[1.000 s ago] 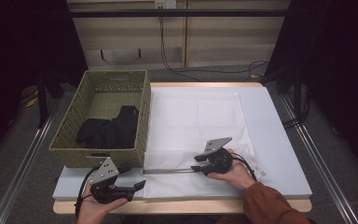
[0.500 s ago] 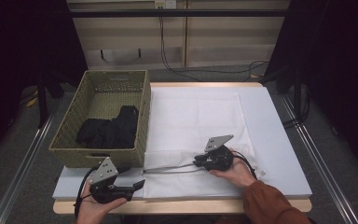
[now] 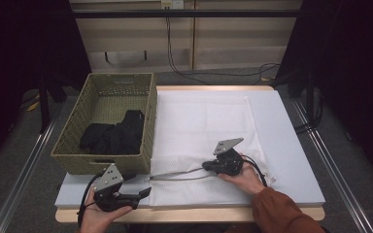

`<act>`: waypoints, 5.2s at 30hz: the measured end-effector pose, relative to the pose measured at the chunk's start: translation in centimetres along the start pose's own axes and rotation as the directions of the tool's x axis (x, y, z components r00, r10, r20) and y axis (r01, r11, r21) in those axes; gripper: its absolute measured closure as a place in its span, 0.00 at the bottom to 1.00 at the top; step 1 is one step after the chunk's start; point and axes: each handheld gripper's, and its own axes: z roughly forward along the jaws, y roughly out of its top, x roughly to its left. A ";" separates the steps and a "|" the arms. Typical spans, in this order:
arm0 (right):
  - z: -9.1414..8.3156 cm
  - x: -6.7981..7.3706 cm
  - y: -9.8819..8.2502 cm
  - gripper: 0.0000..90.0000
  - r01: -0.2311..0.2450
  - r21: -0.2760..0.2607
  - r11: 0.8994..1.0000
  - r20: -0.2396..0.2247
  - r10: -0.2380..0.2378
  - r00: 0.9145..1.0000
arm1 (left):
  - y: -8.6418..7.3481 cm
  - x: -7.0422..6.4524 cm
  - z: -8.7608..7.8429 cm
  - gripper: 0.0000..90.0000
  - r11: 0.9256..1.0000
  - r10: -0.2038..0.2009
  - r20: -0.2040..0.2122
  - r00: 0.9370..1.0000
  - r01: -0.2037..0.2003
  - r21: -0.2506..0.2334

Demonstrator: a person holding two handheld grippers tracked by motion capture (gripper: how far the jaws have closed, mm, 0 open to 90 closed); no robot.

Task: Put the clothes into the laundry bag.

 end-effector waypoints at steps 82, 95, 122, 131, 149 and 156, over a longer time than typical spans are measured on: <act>-2.9 -1.6 1.7 0.98 -0.112 -0.122 0.986 -0.013 0.111 0.994 | -0.1 -0.1 -0.4 0.25 0.999 -0.032 0.019 0.999 0.032 -0.036; -4.0 -1.5 2.2 0.98 -0.119 -0.165 0.979 -0.053 0.111 0.992 | -0.1 -0.2 -0.4 0.25 0.999 -0.027 0.013 1.000 0.027 -0.029; -5.2 -1.6 3.0 0.98 -0.116 -0.223 0.968 -0.094 0.098 0.991 | -0.2 -0.3 -0.5 0.24 0.999 -0.028 0.016 0.999 0.029 -0.028; -5.6 -1.7 3.3 0.98 -0.121 -0.238 0.964 -0.101 0.100 0.990 | -0.2 -0.3 -0.4 0.24 0.999 -0.022 0.017 1.000 0.022 -0.022; -6.3 -2.0 5.6 0.98 -0.102 -0.296 0.950 -0.127 0.066 0.990 | -0.1 -0.5 -0.2 0.24 1.000 -0.009 0.020 1.000 0.010 -0.010; -6.7 -1.9 6.4 0.98 -0.100 -0.332 0.938 -0.138 0.056 0.989 | 0.0 -0.6 -0.3 0.24 1.000 -0.010 0.015 1.000 0.010 -0.016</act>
